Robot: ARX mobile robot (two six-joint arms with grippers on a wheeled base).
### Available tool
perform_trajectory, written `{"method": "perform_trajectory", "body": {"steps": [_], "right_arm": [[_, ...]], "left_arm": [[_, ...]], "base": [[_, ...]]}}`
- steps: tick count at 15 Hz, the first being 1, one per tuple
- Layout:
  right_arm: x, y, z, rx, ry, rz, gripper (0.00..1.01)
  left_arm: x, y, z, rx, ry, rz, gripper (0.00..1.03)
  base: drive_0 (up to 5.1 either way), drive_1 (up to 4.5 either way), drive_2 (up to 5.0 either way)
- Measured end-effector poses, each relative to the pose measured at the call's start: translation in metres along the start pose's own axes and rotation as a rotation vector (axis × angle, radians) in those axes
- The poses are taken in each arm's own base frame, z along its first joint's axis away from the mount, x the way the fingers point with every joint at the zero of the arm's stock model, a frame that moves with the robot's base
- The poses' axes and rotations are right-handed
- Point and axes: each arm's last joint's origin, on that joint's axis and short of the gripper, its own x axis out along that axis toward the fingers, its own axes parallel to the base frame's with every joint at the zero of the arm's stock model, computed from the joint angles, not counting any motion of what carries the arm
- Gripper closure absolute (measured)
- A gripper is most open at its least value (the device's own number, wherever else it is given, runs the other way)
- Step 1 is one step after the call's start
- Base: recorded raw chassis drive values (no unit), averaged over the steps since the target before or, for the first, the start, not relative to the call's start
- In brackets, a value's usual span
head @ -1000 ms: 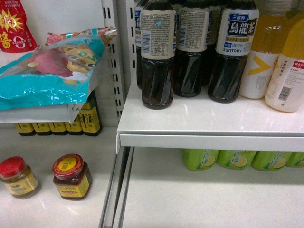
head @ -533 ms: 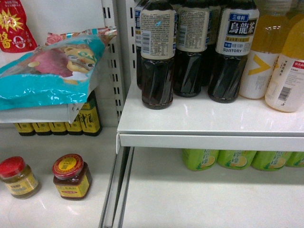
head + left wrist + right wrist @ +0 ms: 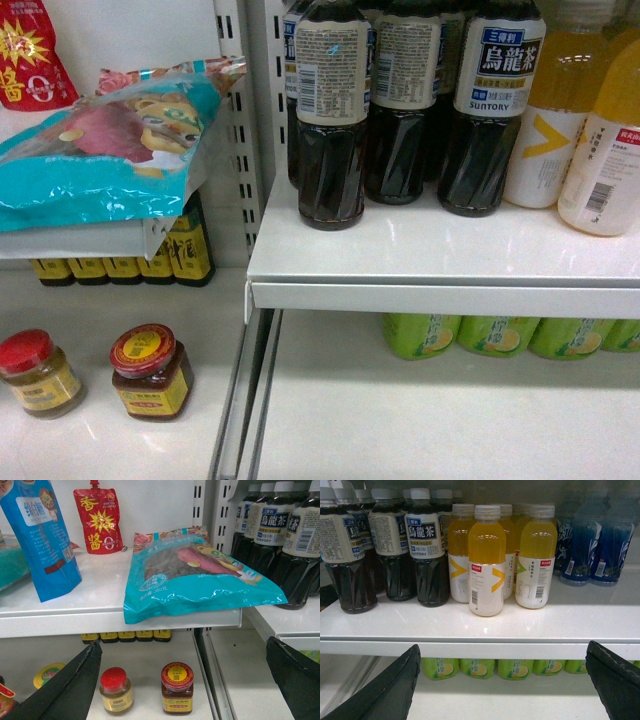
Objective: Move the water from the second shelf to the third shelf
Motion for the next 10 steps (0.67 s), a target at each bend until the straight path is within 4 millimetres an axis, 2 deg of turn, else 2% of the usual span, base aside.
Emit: {"method": "perform_trajectory", "body": {"steps": [10], "right_arm": [[0.0, 0.0, 0.0, 0.0, 0.0, 0.0, 0.03]], "left_arm": [[0.0, 0.0, 0.0, 0.0, 0.0, 0.0, 0.05]], "base": [[0.0, 0.0, 0.0]]}}
